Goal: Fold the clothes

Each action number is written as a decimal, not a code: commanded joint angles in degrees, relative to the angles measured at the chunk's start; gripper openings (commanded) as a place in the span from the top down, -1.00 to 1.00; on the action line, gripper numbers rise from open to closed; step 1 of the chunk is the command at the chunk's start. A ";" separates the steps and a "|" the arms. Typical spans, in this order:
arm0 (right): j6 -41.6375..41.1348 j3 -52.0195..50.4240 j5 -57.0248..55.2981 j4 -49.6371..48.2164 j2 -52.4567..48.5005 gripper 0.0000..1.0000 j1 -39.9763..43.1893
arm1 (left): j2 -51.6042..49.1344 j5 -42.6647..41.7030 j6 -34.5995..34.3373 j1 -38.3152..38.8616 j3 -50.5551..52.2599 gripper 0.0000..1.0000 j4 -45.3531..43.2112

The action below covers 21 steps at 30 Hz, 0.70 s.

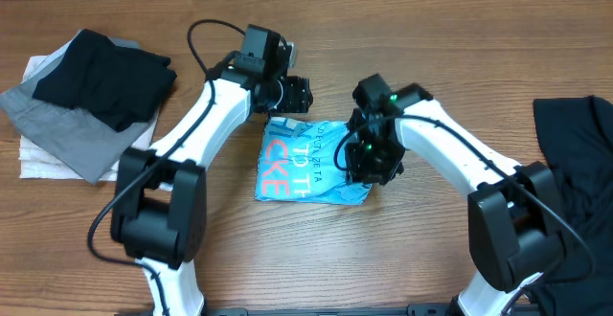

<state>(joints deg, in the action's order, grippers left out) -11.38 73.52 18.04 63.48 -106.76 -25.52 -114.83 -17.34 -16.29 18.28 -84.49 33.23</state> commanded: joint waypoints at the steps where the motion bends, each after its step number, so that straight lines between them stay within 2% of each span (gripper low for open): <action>1: -2.43 -3.98 0.70 -3.87 0.52 0.31 0.13 | -3.23 -0.50 1.53 -0.15 -0.42 -0.39 1.29; 4: -3.13 -6.14 0.46 -6.21 0.52 0.82 0.13 | -3.93 -0.22 2.47 -0.15 -0.42 -0.24 4.72; 5: -3.91 -6.38 -0.55 -6.19 0.52 0.92 0.13 | -3.96 0.15 2.95 -0.15 -0.42 -0.16 6.19; 12: -10.40 -6.38 -14.21 -1.22 0.52 0.92 1.60 | -3.96 8.44 4.74 -0.15 0.61 0.60 14.84; 17: -10.58 -6.38 -19.58 -0.17 0.52 0.84 3.78 | -3.96 8.79 4.74 -0.31 2.82 0.89 16.52; 21: -10.25 -6.38 -20.59 -0.74 0.52 0.83 5.64 | -3.96 8.79 3.26 -0.28 3.13 0.92 21.81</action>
<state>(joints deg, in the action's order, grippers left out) -20.97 67.48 2.46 62.76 -106.76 -21.43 -118.45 -11.73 -12.93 18.31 -82.63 52.88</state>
